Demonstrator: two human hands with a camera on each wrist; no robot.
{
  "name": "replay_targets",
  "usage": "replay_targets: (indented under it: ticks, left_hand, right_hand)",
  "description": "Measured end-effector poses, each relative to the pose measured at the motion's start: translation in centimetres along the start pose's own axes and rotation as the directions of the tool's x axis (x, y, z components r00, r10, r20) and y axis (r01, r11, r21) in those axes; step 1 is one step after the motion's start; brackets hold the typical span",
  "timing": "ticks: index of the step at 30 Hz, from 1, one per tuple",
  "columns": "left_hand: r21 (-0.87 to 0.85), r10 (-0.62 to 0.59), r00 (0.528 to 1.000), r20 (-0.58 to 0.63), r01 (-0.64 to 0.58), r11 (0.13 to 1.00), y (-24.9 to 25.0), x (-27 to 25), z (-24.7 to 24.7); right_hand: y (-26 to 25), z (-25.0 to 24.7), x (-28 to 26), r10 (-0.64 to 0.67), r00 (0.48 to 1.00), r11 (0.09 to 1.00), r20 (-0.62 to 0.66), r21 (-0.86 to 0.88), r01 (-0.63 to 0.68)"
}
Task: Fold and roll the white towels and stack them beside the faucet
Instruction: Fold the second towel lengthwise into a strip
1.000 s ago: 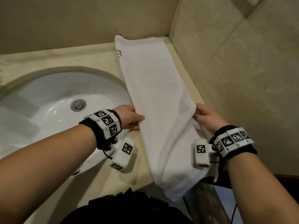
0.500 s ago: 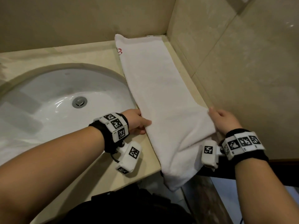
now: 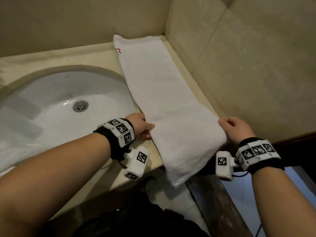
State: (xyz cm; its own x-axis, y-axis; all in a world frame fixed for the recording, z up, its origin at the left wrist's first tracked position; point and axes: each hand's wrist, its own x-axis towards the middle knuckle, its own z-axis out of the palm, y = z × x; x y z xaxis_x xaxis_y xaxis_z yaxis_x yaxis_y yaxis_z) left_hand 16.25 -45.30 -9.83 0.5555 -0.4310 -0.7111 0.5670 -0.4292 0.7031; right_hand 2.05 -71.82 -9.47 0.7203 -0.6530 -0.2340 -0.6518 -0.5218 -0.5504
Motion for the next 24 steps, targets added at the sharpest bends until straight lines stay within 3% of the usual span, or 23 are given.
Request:
replay_targets:
  ticks: [6, 13, 18, 24]
  left_hand:
    - [0.055, -0.035, 0.999, -0.019, 0.036, 0.998, -1.8, -1.6, 0.8]
    - [0.046, 0.07, 0.992, -0.101, -0.065, 0.997, -4.0, -2.3, 1.5]
    - [0.034, 0.042, 0.995, -0.095, -0.039, 0.999, -3.8, -2.8, 2.0]
    - [0.069, 0.08, 0.958, -0.275, -0.063, 0.996, -4.1, -2.5, 3.6]
  right_hand:
    - [1.4, 1.1, -2.0, 0.048, 0.97, 0.998, 0.24, -0.05, -0.037]
    - [1.4, 1.4, -2.1, 0.024, 0.999, 1.0, 0.034, -0.004, -0.024]
    - [2.1, 1.6, -1.1, -0.002, 0.994, 0.994, 0.112, -0.109, 0.015]
    - [3.1, 1.5, 0.2, -0.034, 0.983, 0.968, 0.178, -0.24, 0.076]
